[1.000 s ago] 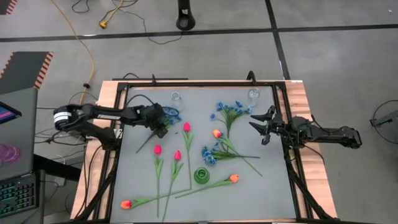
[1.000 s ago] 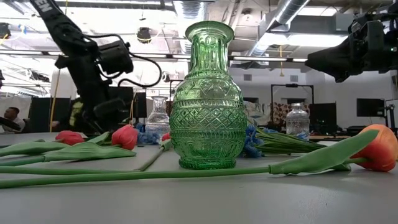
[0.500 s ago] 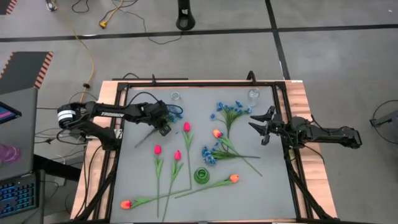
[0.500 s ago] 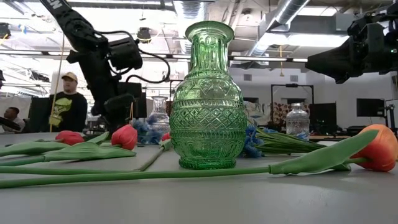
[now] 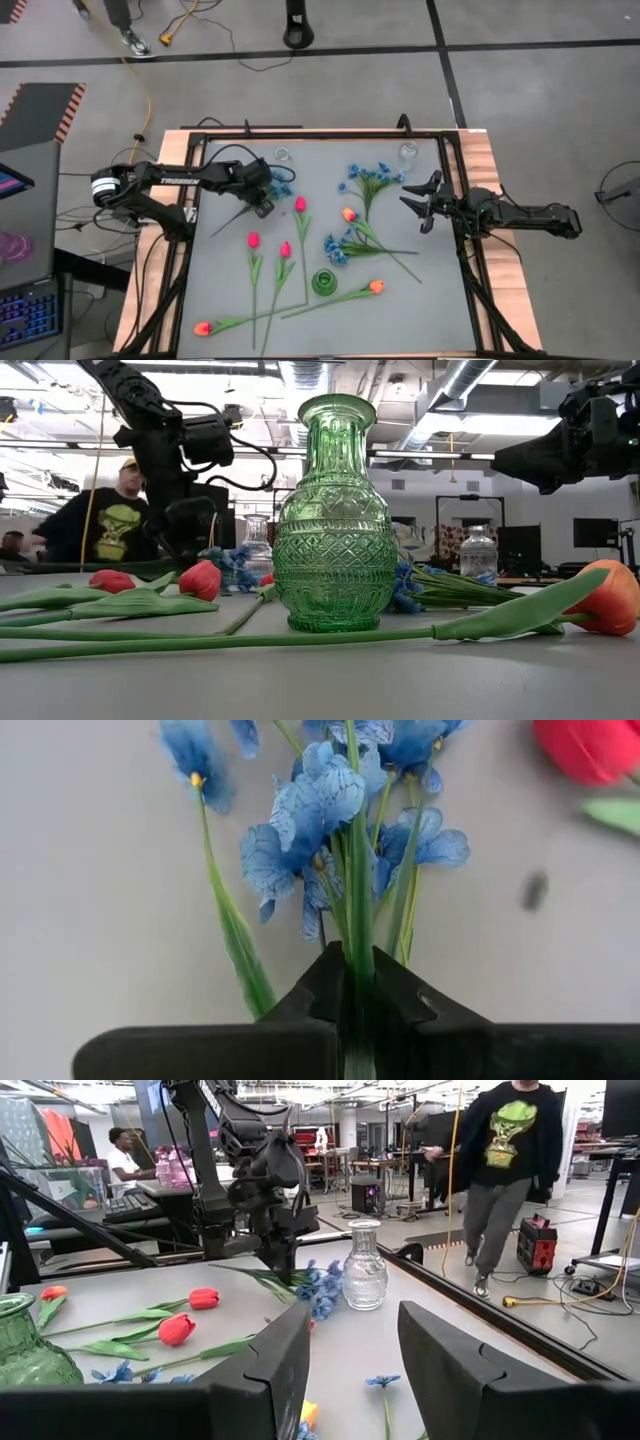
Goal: Sort flowers into vase by color
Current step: Put the top left blue flowers into the top left transparent vase
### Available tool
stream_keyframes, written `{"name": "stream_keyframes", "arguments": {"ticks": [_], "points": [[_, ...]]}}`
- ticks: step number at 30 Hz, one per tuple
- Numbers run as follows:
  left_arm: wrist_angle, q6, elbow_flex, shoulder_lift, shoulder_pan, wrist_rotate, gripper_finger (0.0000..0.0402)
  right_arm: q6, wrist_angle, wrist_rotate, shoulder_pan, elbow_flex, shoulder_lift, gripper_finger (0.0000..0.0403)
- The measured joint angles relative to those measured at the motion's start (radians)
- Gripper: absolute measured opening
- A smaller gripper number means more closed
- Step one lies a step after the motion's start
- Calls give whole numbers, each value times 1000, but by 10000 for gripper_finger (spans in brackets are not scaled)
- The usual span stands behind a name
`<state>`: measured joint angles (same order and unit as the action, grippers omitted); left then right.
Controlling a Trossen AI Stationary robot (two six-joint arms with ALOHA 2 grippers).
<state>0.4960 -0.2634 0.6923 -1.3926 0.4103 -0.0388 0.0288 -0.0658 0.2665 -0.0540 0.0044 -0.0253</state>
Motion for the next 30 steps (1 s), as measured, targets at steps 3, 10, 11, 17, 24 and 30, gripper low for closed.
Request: {"name": "stream_keyframes", "arguments": {"ticks": [3,10,11,17,24,30], "points": [[43,0,27,0,-16,47,4,0,0,0,0,0,0,182],[66,-2,76,1,-89,165,2,-1,0,0,0,0,0,182],[66,-2,85,1,-100,170,1,-2,1,0,0,0,0,182],[64,-2,164,1,-143,172,1,-2,1,0,0,0,0,182],[58,46,299,1,-141,126,0,-2,1,0,0,0,0,182],[-25,175,404,1,-125,56,0,-2,1,0,0,0,0,182]]}}
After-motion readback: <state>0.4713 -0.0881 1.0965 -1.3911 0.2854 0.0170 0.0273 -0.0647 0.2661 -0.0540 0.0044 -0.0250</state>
